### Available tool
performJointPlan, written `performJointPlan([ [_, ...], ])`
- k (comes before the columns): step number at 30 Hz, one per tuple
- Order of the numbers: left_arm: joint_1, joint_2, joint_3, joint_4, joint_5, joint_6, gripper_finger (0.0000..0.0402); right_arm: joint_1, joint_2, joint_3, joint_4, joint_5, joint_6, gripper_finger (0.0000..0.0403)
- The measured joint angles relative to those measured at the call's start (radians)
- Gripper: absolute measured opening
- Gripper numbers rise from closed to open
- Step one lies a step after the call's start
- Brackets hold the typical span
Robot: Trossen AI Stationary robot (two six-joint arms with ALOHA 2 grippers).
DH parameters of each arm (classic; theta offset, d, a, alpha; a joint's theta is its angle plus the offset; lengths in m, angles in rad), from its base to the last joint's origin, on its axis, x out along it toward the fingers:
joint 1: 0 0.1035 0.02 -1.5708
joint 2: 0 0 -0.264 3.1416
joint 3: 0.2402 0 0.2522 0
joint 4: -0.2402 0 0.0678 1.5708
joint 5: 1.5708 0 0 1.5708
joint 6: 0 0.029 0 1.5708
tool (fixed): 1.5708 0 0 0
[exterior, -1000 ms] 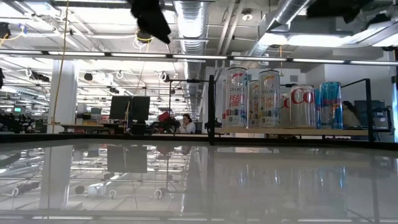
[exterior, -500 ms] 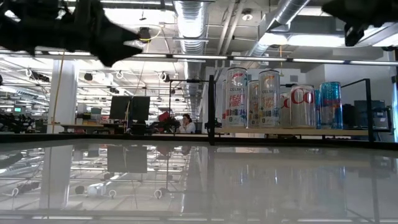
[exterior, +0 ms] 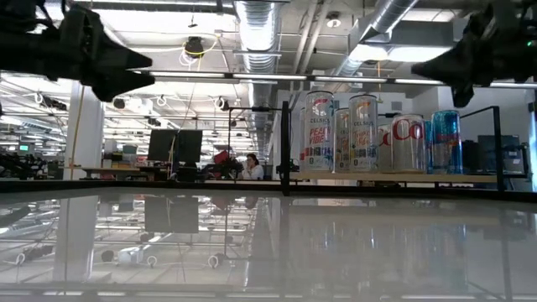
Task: Place canned beverage on shelf
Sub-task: Return to Home Position
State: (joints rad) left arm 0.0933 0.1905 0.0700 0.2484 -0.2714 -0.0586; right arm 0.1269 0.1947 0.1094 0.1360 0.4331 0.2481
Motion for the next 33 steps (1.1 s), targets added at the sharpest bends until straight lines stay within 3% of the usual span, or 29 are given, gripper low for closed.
performJointPlan([
  [4,0.0,-0.181,0.001,-0.197,-0.001,-0.013,0.03,-0.101,0.001,-0.007,-0.079,-0.084,0.061,0.0017],
  [11,-0.001,-0.164,-0.014,-0.329,0.029,-0.078,0.03,-0.085,-0.039,-0.093,-0.064,-0.054,0.066,0.0024],
  [15,-0.011,-0.174,-0.015,-0.313,0.126,-0.099,0.03,-0.044,-0.059,-0.1,-0.046,-0.015,0.003,0.0023],
  [18,-0.024,-0.186,-0.032,-0.282,0.139,-0.113,0.03,-0.011,-0.083,-0.101,-0.053,-0.016,-0.074,0.0025],
  [22,-0.046,-0.185,-0.059,-0.214,0.202,-0.1,0.03,0.042,-0.087,-0.101,-0.064,-0.08,-0.147,0.0025],
  [33,-0.058,-0.18,-0.06,-0.207,0.185,-0.055,0.03,0.09,-0.088,-0.102,-0.064,-0.042,-0.178,0.0037],
])
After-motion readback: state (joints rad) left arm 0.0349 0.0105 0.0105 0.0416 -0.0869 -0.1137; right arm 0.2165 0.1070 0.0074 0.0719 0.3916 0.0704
